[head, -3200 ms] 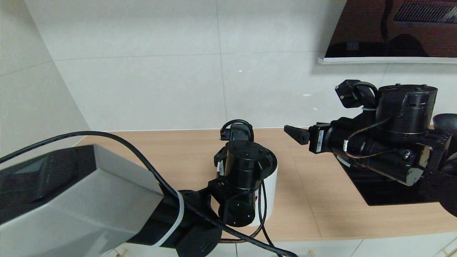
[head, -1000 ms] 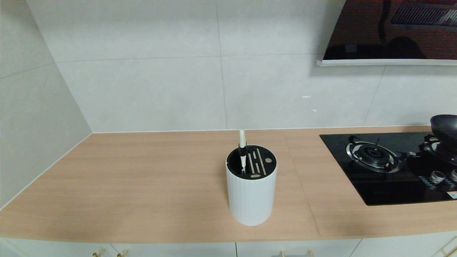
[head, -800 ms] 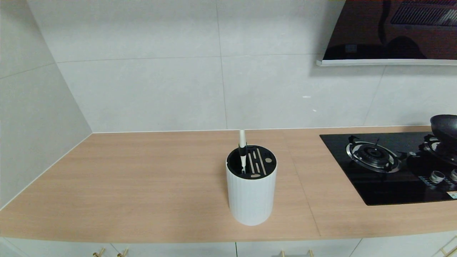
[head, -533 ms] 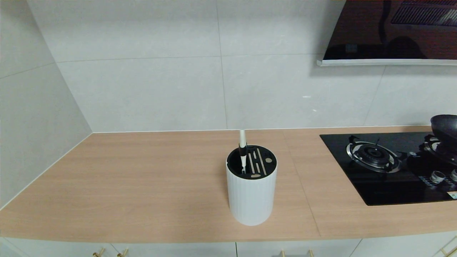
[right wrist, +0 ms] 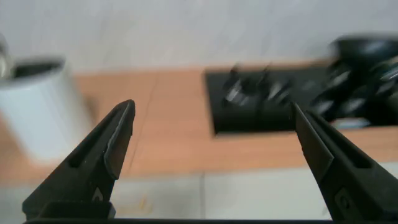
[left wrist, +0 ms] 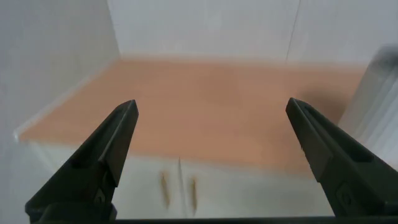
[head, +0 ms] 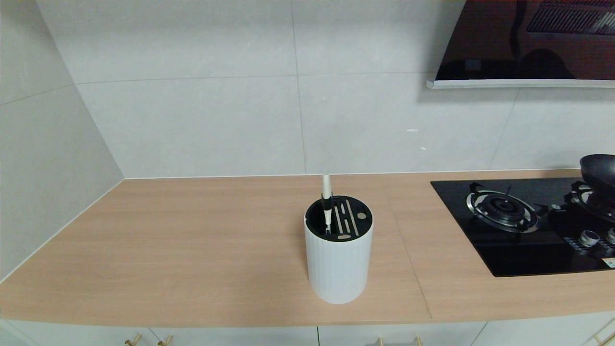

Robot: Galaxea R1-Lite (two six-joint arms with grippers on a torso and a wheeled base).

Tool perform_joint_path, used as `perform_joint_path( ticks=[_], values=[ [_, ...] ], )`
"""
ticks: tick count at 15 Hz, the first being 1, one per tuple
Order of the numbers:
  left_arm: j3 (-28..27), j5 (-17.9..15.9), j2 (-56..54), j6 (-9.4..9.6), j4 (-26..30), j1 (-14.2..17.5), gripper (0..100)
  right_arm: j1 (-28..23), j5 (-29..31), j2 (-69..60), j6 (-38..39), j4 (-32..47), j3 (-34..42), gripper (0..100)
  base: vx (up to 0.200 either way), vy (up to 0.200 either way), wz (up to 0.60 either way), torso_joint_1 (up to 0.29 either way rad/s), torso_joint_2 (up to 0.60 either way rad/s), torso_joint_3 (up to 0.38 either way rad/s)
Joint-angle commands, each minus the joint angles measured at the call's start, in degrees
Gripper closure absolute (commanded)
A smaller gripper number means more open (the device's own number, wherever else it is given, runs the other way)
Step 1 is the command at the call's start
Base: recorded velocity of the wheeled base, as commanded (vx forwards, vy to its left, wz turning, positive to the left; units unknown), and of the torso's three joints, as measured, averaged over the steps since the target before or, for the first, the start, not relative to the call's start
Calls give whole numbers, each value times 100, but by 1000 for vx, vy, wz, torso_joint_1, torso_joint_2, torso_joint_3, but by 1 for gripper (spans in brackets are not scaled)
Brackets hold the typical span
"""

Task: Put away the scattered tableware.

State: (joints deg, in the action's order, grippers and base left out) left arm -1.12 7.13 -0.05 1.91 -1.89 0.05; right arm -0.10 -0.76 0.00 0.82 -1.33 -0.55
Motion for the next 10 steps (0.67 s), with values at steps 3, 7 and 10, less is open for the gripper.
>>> perform_joint_path(
  ticks=[3, 7, 10],
  values=[
    [112, -599, 5, 11, 242, 4, 0, 1, -179, 0, -152, 142, 55, 0, 0, 0, 0, 0, 0, 0],
    [112, -660, 5, -51, 215, 4, 0, 1, -197, 0, -134, 133, 55, 0, 0, 0, 0, 0, 0, 0],
    [112, -652, 5, -174, 207, 4, 0, 1, -197, 0, -126, 133, 55, 0, 0, 0, 0, 0, 0, 0]
  ],
)
